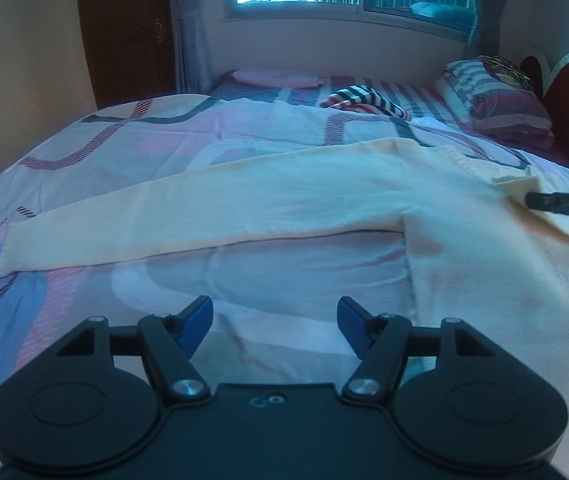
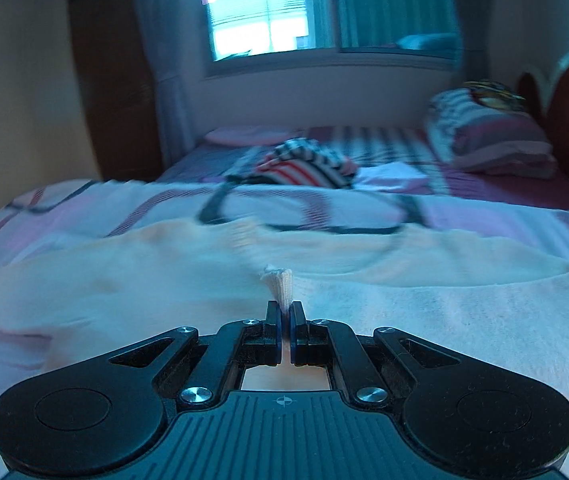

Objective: Fold small clothes

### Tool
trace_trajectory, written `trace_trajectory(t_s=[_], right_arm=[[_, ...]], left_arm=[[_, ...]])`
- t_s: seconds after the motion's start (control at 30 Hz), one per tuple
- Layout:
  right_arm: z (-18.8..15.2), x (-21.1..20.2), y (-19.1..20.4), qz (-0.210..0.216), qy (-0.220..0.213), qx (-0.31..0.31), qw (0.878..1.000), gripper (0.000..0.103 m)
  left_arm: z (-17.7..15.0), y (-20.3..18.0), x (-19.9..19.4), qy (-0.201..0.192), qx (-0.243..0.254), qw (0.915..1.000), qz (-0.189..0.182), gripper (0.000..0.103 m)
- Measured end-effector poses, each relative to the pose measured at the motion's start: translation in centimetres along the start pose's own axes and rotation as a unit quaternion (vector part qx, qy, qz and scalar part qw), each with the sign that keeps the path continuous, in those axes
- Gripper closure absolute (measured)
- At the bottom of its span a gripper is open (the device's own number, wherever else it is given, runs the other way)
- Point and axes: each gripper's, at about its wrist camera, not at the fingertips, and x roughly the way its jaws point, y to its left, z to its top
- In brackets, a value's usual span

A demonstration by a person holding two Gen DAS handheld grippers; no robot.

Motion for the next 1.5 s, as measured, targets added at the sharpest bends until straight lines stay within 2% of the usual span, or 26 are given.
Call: trace_trajectory(t_s=[0.17,0.2,0.23,0.27,0.3,0.33,0.37,0.4,0.43,0.47,0.5,0.57,0.63,0.8,0.83,0.93,1.0,1.07,1.27,1.37,1.5], right_arm=[[-1.2,2.8,3.3,0.036,0.028,-0.023,0.999,0.099],[-1.7,3.1,3.8,0.034,0.028,-0.035,0.998,0.095],[-1.9,3.0,4.2,0.030,0.021,-0.052,0.998,0.075],[-1.9,2.9,4.5,0.030,0.022,-0.065,0.997,0.044],[-2.0,2.3,4.4,0.030,0.013,-0.070,0.997,0.038],[-2.2,1.4,4.1,0.033,-0.003,-0.069,0.997,0.038],[-2.3,0.7,3.7,0.032,-0.009,-0.064,0.997,0.044],[-2.2,0.1,2.8,0.025,-0.009,-0.052,0.998,0.052],[-2.2,-0.4,1.8,0.020,-0.010,-0.034,0.999,0.068],[-2.2,-0.8,0.7,0.016,-0.009,-0.015,1.000,0.078],[-2.2,-1.3,-0.5,0.007,-0.010,0.005,1.000,0.080],[-2.4,-2.4,-2.6,-0.018,-0.014,0.031,0.999,0.081],[-2.6,-3.9,-4.6,-0.033,-0.016,0.052,0.998,0.081],[-3.1,-7.6,-9.6,-0.079,-0.031,0.085,0.993,0.081],[-3.3,-8.2,-10.6,-0.087,-0.032,0.095,0.991,0.081],[-3.7,-10.0,-13.4,-0.109,-0.037,0.126,0.985,0.081],[-4.0,-10.9,-14.9,-0.125,-0.040,0.144,0.981,0.081],[-4.2,-11.8,-16.2,-0.139,-0.042,0.163,0.976,0.081],[-4.4,-13.2,-18.4,-0.155,-0.048,0.207,0.965,0.081],[-4.3,-13.3,-18.5,-0.156,-0.049,0.213,0.963,0.081],[-4.0,-12.7,-18.6,-0.150,-0.048,0.214,0.964,0.081]], left_arm=[[0.3,0.3,0.2,0.001,0.002,1.0000,0.000,0.037],[0.4,0.2,0.3,0.002,0.003,1.0000,-0.002,0.037],[0.6,-0.1,0.3,0.001,0.005,1.0000,-0.006,0.037],[0.8,-0.4,0.4,-0.001,0.007,0.9999,-0.012,0.036],[1.1,-0.9,0.5,-0.004,0.010,0.9998,-0.017,0.036],[1.5,-1.6,0.6,-0.006,0.012,0.9996,-0.025,0.036],[1.9,-2.3,0.8,-0.009,0.012,0.9993,-0.035,0.037],[2.4,-3.1,1.0,-0.013,0.011,0.9987,-0.048,0.037],[2.9,-4.1,1.2,-0.016,0.011,0.9979,-0.063,0.037],[3.4,-5.2,1.5,-0.018,0.010,0.9966,-0.079,0.041],[3.9,-6.3,1.9,-0.019,0.008,0.9949,-0.099,0.049],[4.9,-8.6,3.1,-0.010,-0.005,0.9894,-0.145,0.058],[5.6,-10.6,4.6,0.003,-0.019,0.9836,-0.180,0.060],[6.5,-13.9,8.4,0.046,-0.057,0.9720,-0.223,0.070],[6.6,-14.3,9.0,0.053,-0.062,0.9708,-0.226,0.071],[6.9,-15.2,10.8,0.066,-0.076,0.9689,-0.226,0.085],[7.2,-15.6,11.5,0.069,-0.079,0.9703,-0.218,0.100],[7.4,-15.8,11.4,0.062,-0.074,0.9729,-0.210,0.100],[8.2,-14.0,8.0,-0.012,-0.047,0.9810,-0.188,0.101],[8.4,-12.5,7.7,-0.023,-0.038,0.9850,-0.167,0.101],[8.2,-10.8,8.3,-0.015,-0.049,0.9868,-0.154,0.101]])
